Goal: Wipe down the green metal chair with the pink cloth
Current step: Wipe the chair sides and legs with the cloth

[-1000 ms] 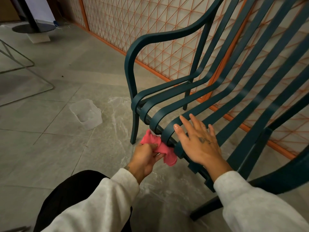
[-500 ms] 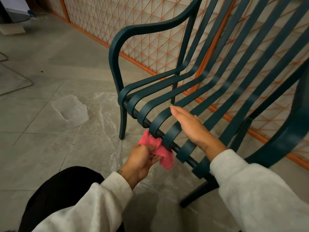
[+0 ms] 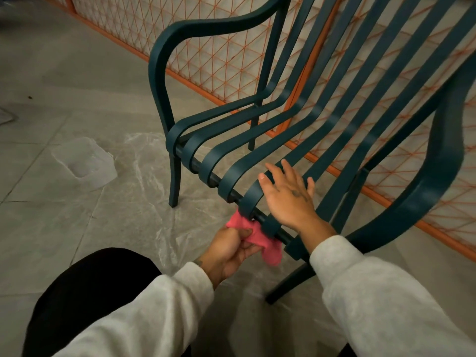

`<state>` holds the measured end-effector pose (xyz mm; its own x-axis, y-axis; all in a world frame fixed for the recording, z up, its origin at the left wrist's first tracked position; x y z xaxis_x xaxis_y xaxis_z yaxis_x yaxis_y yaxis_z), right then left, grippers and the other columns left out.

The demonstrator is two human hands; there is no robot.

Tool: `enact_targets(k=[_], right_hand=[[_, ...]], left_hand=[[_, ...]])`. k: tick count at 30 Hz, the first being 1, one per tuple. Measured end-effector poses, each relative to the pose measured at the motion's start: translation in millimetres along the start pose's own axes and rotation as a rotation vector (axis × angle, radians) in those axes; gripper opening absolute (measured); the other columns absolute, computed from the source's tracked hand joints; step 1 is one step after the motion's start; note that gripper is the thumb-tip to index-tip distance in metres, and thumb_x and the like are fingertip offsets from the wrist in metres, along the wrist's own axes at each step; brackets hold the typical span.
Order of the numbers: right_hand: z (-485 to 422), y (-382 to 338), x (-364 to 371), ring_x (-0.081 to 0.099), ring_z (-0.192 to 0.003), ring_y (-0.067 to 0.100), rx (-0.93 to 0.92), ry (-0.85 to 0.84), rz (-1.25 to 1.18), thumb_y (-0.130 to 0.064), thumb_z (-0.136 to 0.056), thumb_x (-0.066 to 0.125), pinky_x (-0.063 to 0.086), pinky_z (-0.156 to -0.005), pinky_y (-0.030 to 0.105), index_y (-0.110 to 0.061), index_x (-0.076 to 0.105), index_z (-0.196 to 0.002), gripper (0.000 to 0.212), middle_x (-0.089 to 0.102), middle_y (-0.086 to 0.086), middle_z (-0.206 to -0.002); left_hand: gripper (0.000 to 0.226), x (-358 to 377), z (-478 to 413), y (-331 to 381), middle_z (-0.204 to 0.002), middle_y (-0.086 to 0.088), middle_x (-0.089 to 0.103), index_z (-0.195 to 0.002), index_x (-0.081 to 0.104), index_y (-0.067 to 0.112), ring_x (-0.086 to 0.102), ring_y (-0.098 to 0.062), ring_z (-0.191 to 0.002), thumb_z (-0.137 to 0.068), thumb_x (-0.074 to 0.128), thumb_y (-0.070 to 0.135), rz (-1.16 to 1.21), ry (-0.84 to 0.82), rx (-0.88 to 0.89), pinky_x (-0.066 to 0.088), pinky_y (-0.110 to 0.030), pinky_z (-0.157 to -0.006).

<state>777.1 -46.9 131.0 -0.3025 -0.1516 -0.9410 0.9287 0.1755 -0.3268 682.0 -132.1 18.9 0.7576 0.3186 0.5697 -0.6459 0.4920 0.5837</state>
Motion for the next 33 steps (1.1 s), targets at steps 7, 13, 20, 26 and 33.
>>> enact_targets(k=[7, 13, 20, 26, 33], right_hand=[[7, -1, -3, -0.003, -0.151, 0.015, -0.033, -0.033, -0.043, -0.055, -0.101, 0.014, -0.012, -0.119, 0.047, -0.041, 0.016, -0.152, 0.053, -0.002, -0.005, -0.164], [17, 8, -4, -0.002, -0.151, 0.018, -0.078, 0.007, 0.192, -0.060, -0.099, 0.008, -0.005, -0.117, 0.060, -0.050, 0.002, -0.150, 0.053, -0.004, -0.012, -0.163], [18, 6, -2, -0.002, -0.151, 0.019, -0.091, 0.007, 0.138, -0.061, -0.099, 0.010, 0.001, -0.117, 0.058, -0.049, 0.004, -0.151, 0.054, -0.005, -0.012, -0.163], [19, 6, -3, 0.000, -0.151, 0.018, -0.089, 0.005, 0.124, -0.062, -0.098, 0.010, 0.001, -0.117, 0.058, -0.048, 0.005, -0.151, 0.055, -0.005, -0.012, -0.163], [24, 7, -7, -0.003, -0.150, 0.011, -0.082, -0.057, -0.012, -0.061, -0.099, 0.011, -0.006, -0.118, 0.052, -0.051, 0.011, -0.150, 0.052, -0.003, -0.016, -0.163]], left_hand=[[0.037, -3, -2, -5, -0.109, -0.014, 0.073, -0.122, 0.059, 0.010, 0.069, -0.031, -0.105, -0.093, 0.043, -0.007, -0.098, -0.038, 0.015, 0.058, -0.042, -0.082], [0.043, 9, -3, -25, -0.113, -0.013, 0.072, -0.130, 0.054, 0.012, 0.070, -0.030, -0.103, -0.092, 0.048, -0.008, -0.120, -0.066, -0.051, 0.058, -0.042, -0.082], [0.034, 11, 2, -28, -0.104, -0.015, 0.075, -0.121, 0.058, 0.009, 0.074, -0.026, -0.090, -0.094, 0.046, -0.008, -0.046, -0.146, -0.102, 0.061, -0.038, -0.075], [0.039, 21, 3, -45, -0.124, -0.022, 0.066, -0.130, 0.055, 0.009, 0.068, -0.030, -0.098, -0.094, 0.051, -0.004, -0.159, -0.134, -0.150, 0.059, -0.036, -0.073], [0.046, 34, 8, -65, -0.118, -0.019, 0.070, -0.137, 0.049, 0.009, 0.070, -0.030, -0.104, -0.093, 0.050, -0.004, -0.121, -0.193, -0.219, 0.060, -0.040, -0.079]])
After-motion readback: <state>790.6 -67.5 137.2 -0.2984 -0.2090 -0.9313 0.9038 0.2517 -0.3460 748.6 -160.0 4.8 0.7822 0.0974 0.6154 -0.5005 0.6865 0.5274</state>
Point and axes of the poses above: each hand's wrist, its own z-axis away from the middle knuckle, its own x-axis out of the palm, y = z × x, the point moved 5 cm from there along -z, towards the middle knuckle
